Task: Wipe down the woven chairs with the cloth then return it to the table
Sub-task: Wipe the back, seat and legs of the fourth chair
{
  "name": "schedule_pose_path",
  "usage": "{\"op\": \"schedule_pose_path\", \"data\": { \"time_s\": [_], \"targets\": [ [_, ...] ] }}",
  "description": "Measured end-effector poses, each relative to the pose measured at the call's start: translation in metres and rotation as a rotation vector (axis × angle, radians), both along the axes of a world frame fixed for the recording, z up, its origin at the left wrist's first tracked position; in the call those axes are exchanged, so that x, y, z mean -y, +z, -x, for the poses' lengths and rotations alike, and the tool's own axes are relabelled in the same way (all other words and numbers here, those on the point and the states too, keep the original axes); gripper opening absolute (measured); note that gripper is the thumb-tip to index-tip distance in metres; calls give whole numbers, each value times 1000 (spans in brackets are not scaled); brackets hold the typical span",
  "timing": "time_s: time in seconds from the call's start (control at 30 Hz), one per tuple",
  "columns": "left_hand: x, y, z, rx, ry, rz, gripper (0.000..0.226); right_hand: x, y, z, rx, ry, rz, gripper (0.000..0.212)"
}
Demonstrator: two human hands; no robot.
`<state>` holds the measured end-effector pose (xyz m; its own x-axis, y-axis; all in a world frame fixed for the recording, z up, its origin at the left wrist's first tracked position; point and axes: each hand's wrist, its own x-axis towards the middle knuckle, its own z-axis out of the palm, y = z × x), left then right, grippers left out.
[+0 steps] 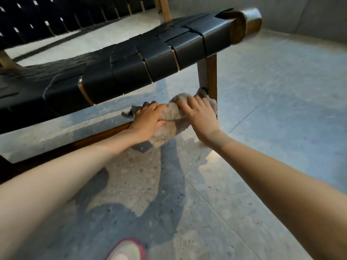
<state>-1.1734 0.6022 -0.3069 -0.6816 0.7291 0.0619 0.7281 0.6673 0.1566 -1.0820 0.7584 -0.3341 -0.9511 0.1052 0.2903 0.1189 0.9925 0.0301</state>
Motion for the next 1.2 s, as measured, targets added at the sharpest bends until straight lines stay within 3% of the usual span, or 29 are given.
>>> {"op": "schedule_pose_path", "data": {
  "time_s": [0.17, 0.27, 0.37, 0.53, 0.7, 0.8, 0.9, 1.0, 1.2],
  "targets": [
    [-7, -4, -21, 41, 125, -321, 46, -9, 11, -21, -165, 2, 255, 44],
    [-33, -7, -38, -20, 214, -445, 46, -14, 17, -40, -402, -105, 499, 31],
    [-60, -6, -50, -109, 169, -635, 48, -20, 19, -61, -682, -131, 601, 31],
    [-100, 6, -58, 37, 226, -998, 43, -24, 26, -64, -878, -187, 619, 45],
    [-125, 16, -48, 358, 228, -1055, 49, -36, 29, -36, -638, -252, 900, 57],
    [-130, 16, -38, 650, 143, -1099, 60, -43, 35, -21, -434, -171, 1119, 58],
    [-125, 12, -35, 870, 35, -1134, 63, -47, 43, -14, -375, -47, 1258, 53],
    [-126, 14, -34, 914, -63, -1100, 63, -51, 48, -10, -382, 28, 1293, 49],
    [-142, 24, -18, 727, 10, -1083, 61, -60, 60, 9, -451, 108, 1312, 54]
  ]
}}
